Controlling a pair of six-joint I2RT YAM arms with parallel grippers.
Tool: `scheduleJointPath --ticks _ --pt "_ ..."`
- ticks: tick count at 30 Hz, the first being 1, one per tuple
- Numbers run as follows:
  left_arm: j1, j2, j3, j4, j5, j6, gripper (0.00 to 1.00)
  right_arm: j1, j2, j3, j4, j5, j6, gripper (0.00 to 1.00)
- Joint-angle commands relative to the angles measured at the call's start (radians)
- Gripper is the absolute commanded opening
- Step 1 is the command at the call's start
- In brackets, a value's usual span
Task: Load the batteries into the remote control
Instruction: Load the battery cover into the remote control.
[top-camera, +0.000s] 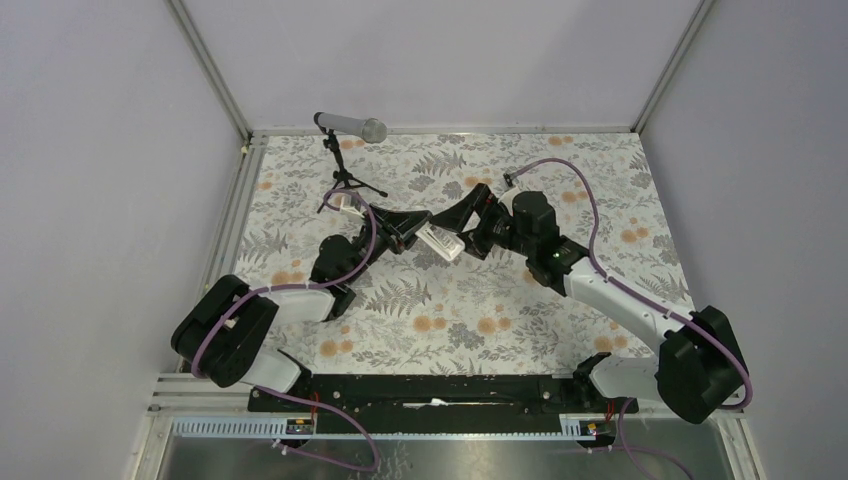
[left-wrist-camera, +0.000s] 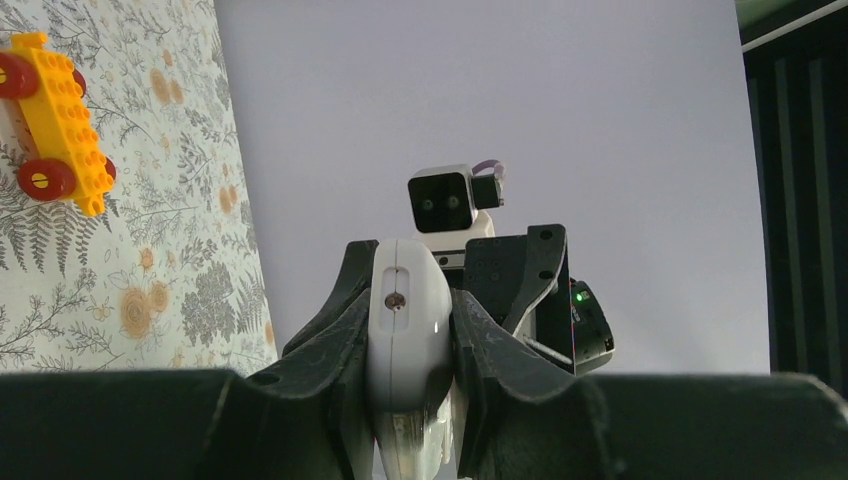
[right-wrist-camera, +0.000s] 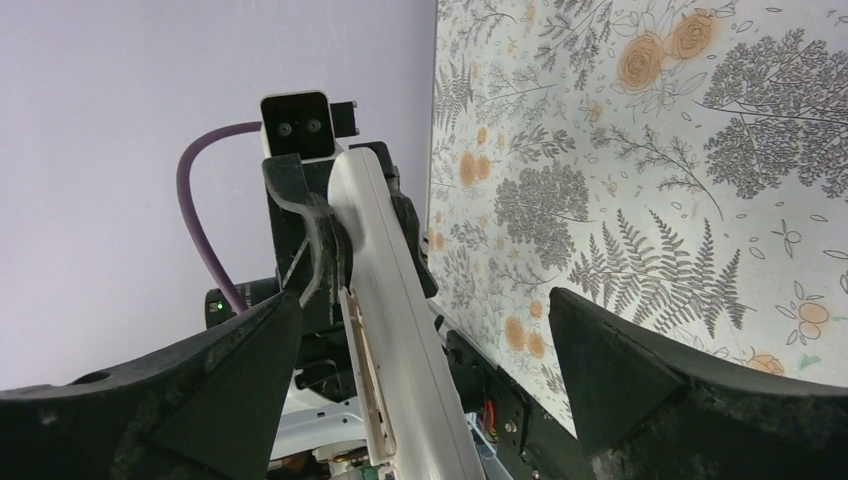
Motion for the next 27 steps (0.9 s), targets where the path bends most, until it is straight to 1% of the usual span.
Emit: scheduleJointPath --ticks 1,7,9,12,17,22,27 --pt "0.002 -0.031 -0.002 0.095 0.028 0.019 0.00 -0.019 0.016 0.015 0.074 -0.056 0.054 0.98" --pt "0.002 -0.014 0.004 0.133 0.023 -0.029 0.00 -0.019 0.031 -0.004 0.077 -0.114 0.040 0.89" --pt "0.002 -0.002 0.018 0.128 0.028 -0.049 0.00 -0.018 0.021 -0.016 0.090 -0.124 0.021 0.87" --pt "0.002 0.006 0.031 0.122 0.032 -0.077 0.00 -0.018 0.010 -0.019 0.062 -0.117 -0.013 0.86" --pt "0.002 0.008 0.046 0.109 0.048 -0.102 0.00 -0.019 0.035 -0.018 0.077 -0.137 -0.001 0.81" --pt "0.002 0.002 0.047 0.097 0.048 -0.104 0.00 -0.019 0.058 -0.011 0.075 -0.139 -0.005 0.82" --pt "0.002 0.000 0.049 0.100 0.047 -0.116 0.00 -0.018 0.078 0.010 0.057 -0.097 -0.035 0.86"
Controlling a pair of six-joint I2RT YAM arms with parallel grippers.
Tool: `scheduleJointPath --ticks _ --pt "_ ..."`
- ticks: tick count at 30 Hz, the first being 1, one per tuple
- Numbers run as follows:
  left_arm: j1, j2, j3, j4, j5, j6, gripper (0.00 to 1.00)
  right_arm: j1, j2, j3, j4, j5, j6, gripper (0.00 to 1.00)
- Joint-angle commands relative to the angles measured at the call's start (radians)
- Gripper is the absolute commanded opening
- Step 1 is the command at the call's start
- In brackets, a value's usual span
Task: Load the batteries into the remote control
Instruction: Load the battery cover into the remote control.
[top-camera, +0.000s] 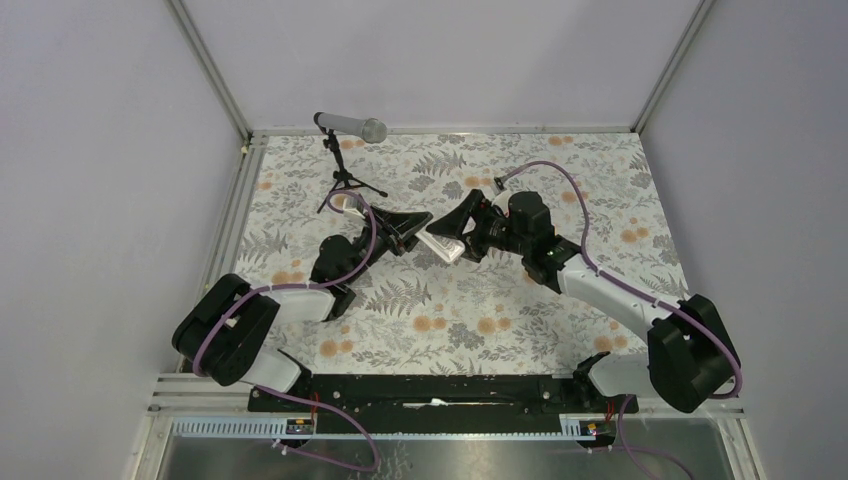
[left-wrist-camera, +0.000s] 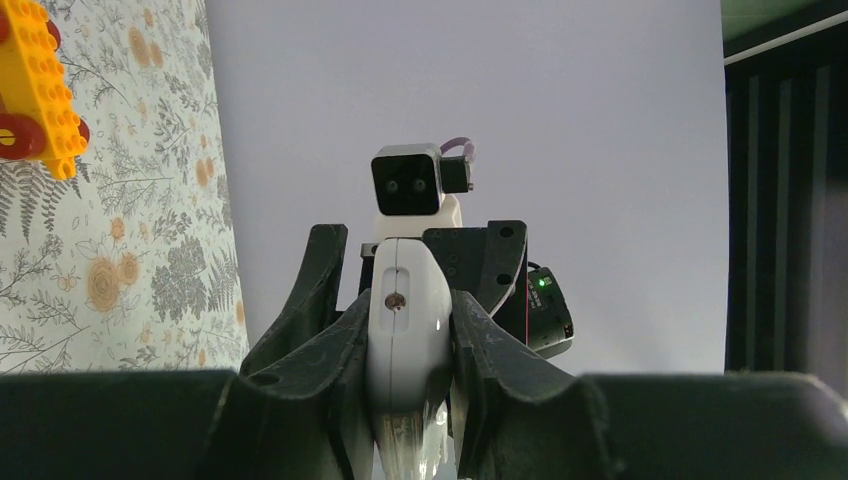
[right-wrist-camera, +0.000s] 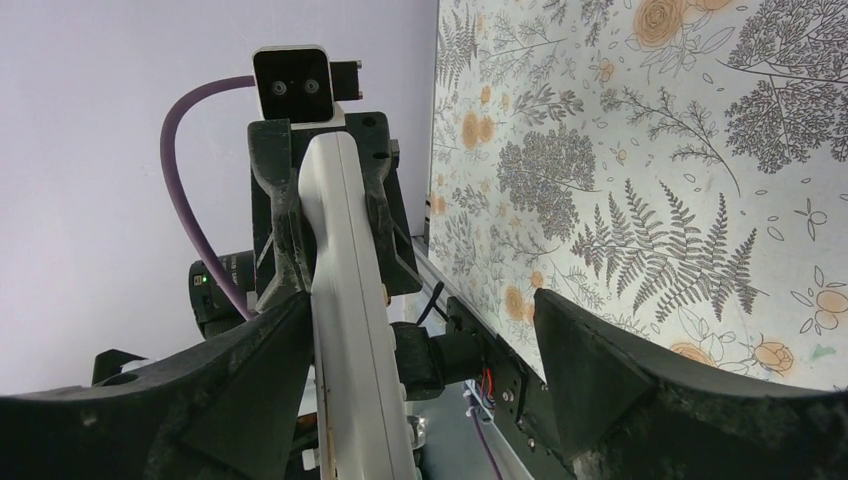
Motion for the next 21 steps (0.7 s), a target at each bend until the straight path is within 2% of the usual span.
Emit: scheduleJointPath --ticks 1,9,15,21 --pt "0.002 -0.009 0.050 0.086 0.010 -0.032 0.00 -0.003 0.025 0.035 -0.005 0.030 -0.055 0.86" --pt "0.004 -0.003 0.030 0.083 -0.003 -0.030 0.00 -0.004 0.016 0.114 0.036 0.014 -0.082 0.99" --pt "0.014 0.019 0.025 0.111 -0.005 -0.050 0.00 -0.005 -0.047 0.096 0.019 0.005 -0.112 1.00" --pt "0.018 0.031 0.032 0.145 -0.012 -0.080 0.00 -0.006 -0.136 -0.034 0.019 -0.006 -0.079 0.98"
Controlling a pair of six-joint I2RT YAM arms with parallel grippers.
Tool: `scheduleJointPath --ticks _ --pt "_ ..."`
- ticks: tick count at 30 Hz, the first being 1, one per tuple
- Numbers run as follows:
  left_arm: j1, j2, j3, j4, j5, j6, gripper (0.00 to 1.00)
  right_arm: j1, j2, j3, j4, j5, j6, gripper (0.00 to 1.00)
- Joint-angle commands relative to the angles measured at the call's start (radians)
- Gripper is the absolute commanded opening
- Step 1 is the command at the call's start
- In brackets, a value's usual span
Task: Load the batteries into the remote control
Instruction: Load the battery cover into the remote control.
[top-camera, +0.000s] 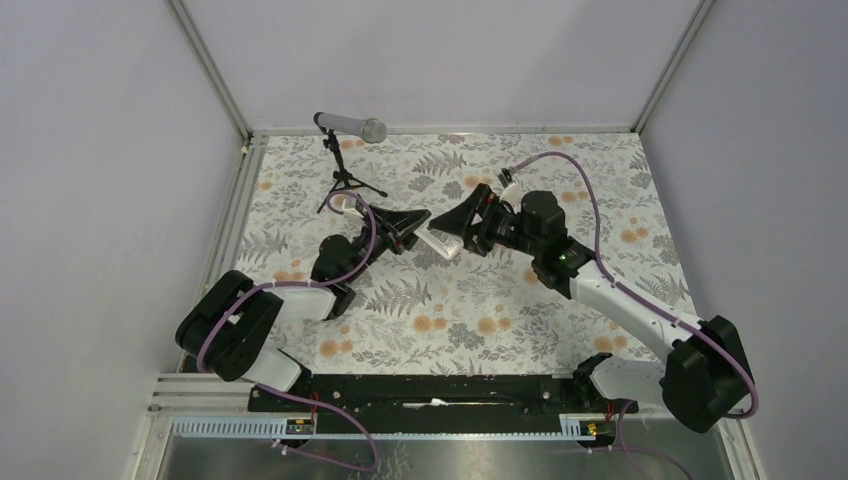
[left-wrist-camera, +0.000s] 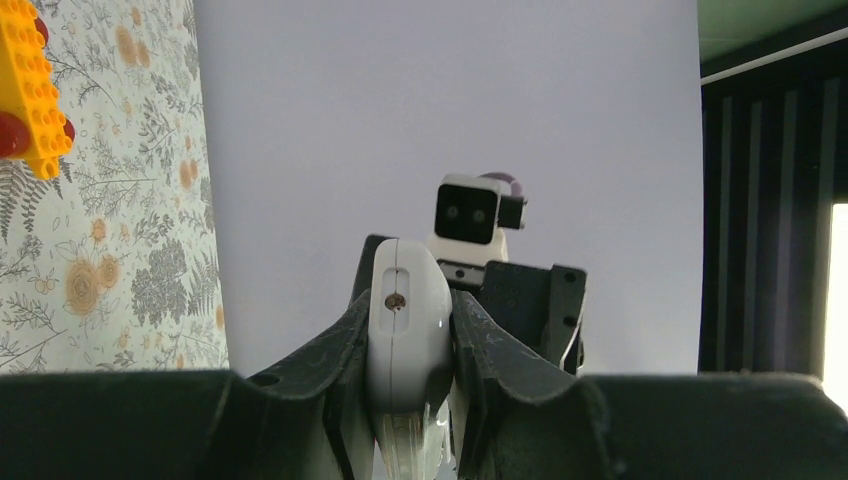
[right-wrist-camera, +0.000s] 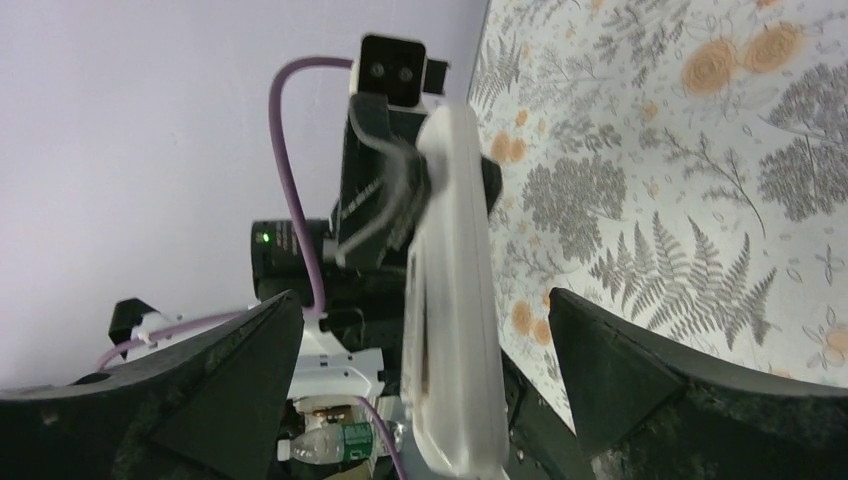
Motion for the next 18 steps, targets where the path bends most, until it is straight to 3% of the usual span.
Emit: scheduleJointPath --ticks 1,16,18 --pt "0.007 0.007 0.035 0.120 -0.006 -0.035 0.00 -0.005 -0.075 -0.087 0.024 -0.011 0.007 0.97" --pt "0.005 -0.021 0.040 0.110 0.002 -0.029 0.00 -0.005 -0.005 -0.144 0.124 -0.032 0.104 0.43" --pt "0.005 -0.028 0.045 0.104 0.004 -0.020 0.00 -0.006 -0.004 -0.151 0.117 -0.033 0.107 0.40"
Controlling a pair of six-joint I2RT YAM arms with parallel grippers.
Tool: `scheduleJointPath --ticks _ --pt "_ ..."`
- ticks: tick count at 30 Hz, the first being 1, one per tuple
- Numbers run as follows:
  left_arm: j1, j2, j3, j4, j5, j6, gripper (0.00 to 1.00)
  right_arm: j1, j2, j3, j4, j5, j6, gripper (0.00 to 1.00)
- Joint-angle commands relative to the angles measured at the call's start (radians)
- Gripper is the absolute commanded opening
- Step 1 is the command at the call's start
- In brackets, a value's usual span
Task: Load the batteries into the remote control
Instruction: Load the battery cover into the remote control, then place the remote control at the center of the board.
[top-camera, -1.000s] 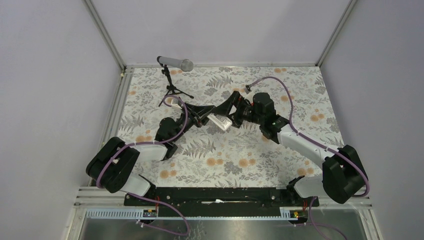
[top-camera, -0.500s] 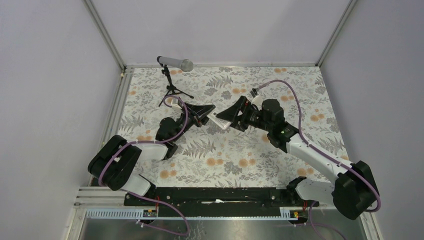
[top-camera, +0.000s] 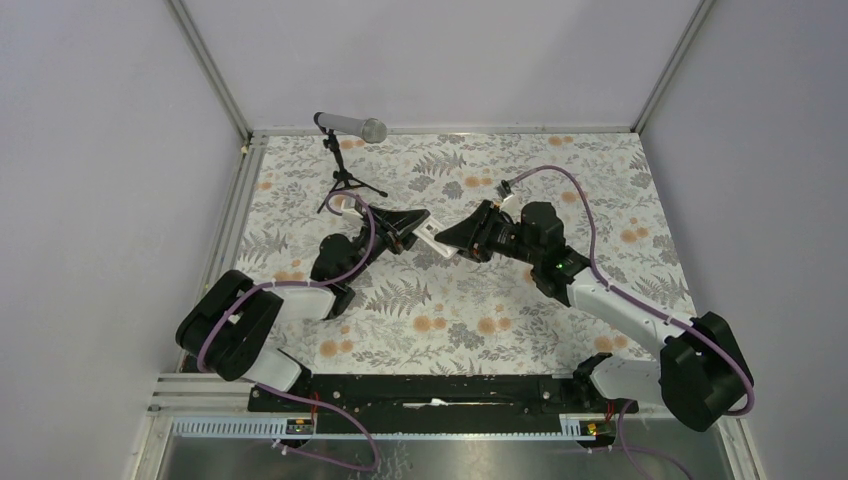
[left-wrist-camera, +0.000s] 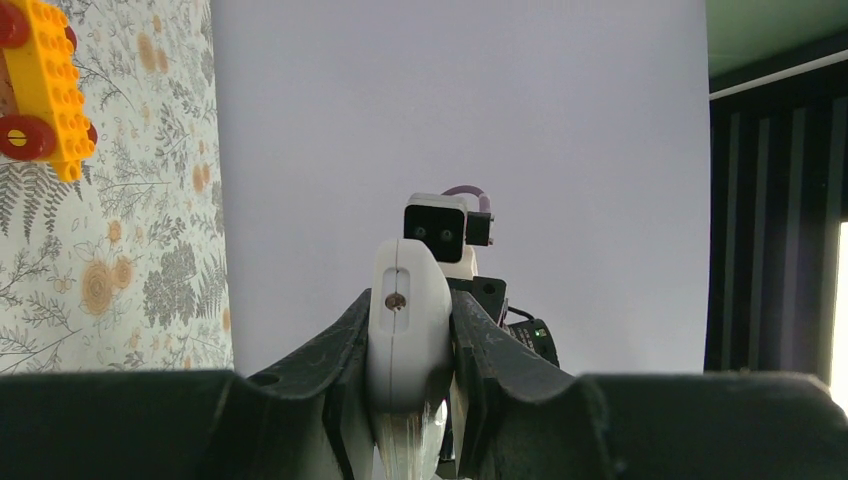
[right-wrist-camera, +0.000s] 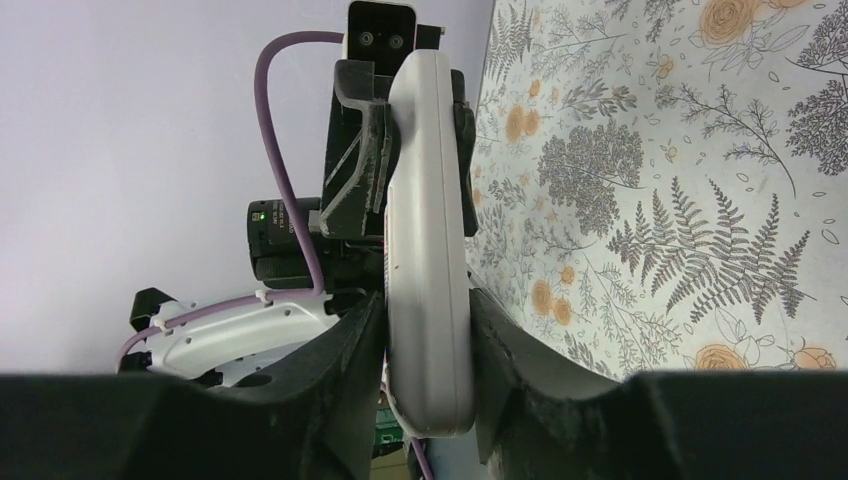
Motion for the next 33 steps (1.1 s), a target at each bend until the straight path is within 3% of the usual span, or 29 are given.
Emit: scheduleJointPath --ticks 1,3,6,7,8,15,18,23,27,33 --pt "-0.002 -0.035 0.048 0.113 0.010 0.001 0.00 -0.005 0.021 -0.024 0.005 0.001 0.012 0.41" --pt "-0.002 -0.043 0.050 0.092 0.016 0.019 0.00 -0.004 0.016 -0.019 -0.003 -0.001 0.006 0.51" --pt "0.002 -0.065 0.047 0.043 0.035 0.077 0.00 -0.006 -0.006 0.023 -0.039 0.013 -0.034 0.87" --pt "0.007 -0.074 0.044 0.018 0.048 0.101 0.00 -0.008 -0.015 0.036 -0.043 0.013 -0.057 0.96" --pt "0.014 -0.082 0.039 0.004 0.071 0.124 0.00 -0.015 -0.024 0.054 -0.054 0.012 -0.076 0.99" --pt "0.089 -0.118 0.060 -0.105 0.313 0.310 0.00 -0.078 -0.072 0.096 -0.060 -0.167 -0.268 1.00" --pt "0.090 -0.153 0.092 -0.282 0.391 0.451 0.00 -0.083 -0.081 0.094 -0.067 -0.262 -0.338 1.00" --pt "0.086 -0.180 0.139 -0.610 0.367 0.664 0.00 -0.083 -0.078 0.105 -0.258 -0.211 -0.475 0.99" --pt "0.082 -0.175 0.161 -0.621 0.402 0.721 0.00 -0.083 -0.087 0.032 -0.209 -0.264 -0.562 0.99" --pt "0.071 -0.124 0.261 -0.625 0.633 0.761 0.00 -0.080 -0.010 -0.008 -0.003 -0.466 -0.534 0.95"
